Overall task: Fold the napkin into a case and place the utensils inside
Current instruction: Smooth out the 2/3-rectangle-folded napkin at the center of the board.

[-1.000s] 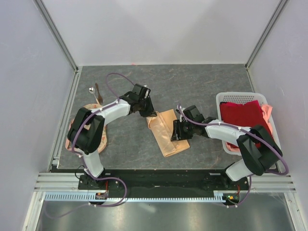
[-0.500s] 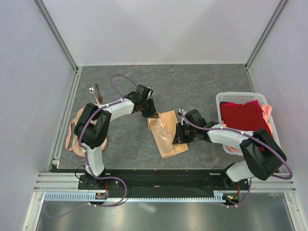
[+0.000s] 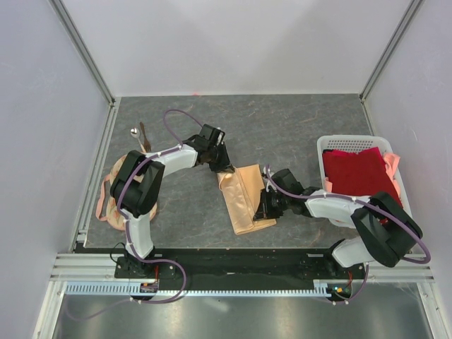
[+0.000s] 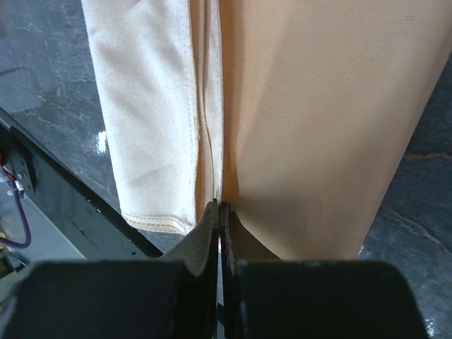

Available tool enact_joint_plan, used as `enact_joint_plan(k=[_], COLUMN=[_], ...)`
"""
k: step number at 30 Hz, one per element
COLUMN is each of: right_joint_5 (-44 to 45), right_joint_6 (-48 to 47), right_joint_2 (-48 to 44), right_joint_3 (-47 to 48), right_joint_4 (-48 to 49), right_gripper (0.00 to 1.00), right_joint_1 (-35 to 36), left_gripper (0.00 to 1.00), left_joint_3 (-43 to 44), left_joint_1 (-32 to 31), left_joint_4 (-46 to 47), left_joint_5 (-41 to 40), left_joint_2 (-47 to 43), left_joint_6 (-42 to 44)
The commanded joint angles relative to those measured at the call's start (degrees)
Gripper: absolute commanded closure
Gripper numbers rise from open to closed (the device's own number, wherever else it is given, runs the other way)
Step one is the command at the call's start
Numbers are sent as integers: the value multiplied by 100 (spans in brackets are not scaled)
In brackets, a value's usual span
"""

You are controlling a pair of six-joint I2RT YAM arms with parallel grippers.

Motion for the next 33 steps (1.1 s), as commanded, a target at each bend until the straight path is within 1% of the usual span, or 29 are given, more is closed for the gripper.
enact_joint_plan(k=[1, 2, 3, 5, 6, 7, 8, 9, 10, 11, 13, 14, 16, 17, 18, 19, 20, 22, 25, 33], right_joint_5=[-162, -206, -267, -303, -286, -260, -259, -251, -277, -277, -268, -259, -259, -242, -242, -242, -242, -242, -250, -356], right_joint_6=[296, 349, 410, 568, 586, 586, 586, 586, 613, 613, 622, 639, 665, 700, 709, 727, 736, 762, 815, 973], right_joint_2=[-311, -311, -303, -320, -338, -346, -347, -347, -338, -338, -364, -373, -425, -443, -469, -513, -522, -549, -575, -575], right_joint_3=[-123, -132, -149, -220, -228, -229, -229, -229, -229, -229, -246, -255, -281, -290, -316, -325, -325, -351, -404, -562], right_joint_4=[287, 287, 540, 630, 665, 656, 648, 648, 648, 656, 648, 648, 648, 648, 656, 665, 665, 674, 726, 964], right_gripper=[100, 100, 100, 100, 100, 100, 100, 100, 100, 100, 100, 100, 100, 100, 100, 100, 100, 100, 100, 100], right_joint_1=[43, 43, 43, 43, 43, 43, 43, 34, 43, 43, 43, 43, 34, 43, 43, 43, 43, 43, 43, 43], left_gripper=[84, 82, 74, 68, 65, 64, 62, 58, 57, 56, 56, 55, 55, 55, 55, 55, 55, 55, 55, 53], left_joint_3=[83, 39, -74, -242, -460, -593, -742, -979, -1068, -1147, -1446, -1664, -1868, -1964, -1991, -2009, -2018, -2009, -2071, -1992], left_joint_1=[-52, -104, -131, -245, -315, -385, -595, -719, -868, -1183, -1527, -1868, -2213, -2493, -2626, -2749, -2968, -3215, -3470, -3893], left_joint_4=[277, 295, 295, 312, 321, 321, 312, 286, 216, 155, 119, 119, 233, 251, 294, 321, 347, 382, 532, 532], left_joint_5=[100, 30, 29, 169, 222, 257, 275, 267, 214, 74, -189, -634, -1111, -1461, -1535, -1892, -2035, -2307, -2387, -2941], left_joint_2=[-196, -284, -511, -741, -1038, -1189, -1373, -1627, -1743, -1848, -2216, -2340, -2621, -2666, -2684, -2658, -2623, -2536, -2412, -1886], left_joint_6=[-87, -43, -17, 10, 28, 54, 124, 194, 377, 492, 799, 888, 1221, 1310, 1398, 1590, 1670, 1811, 1891, 1803])
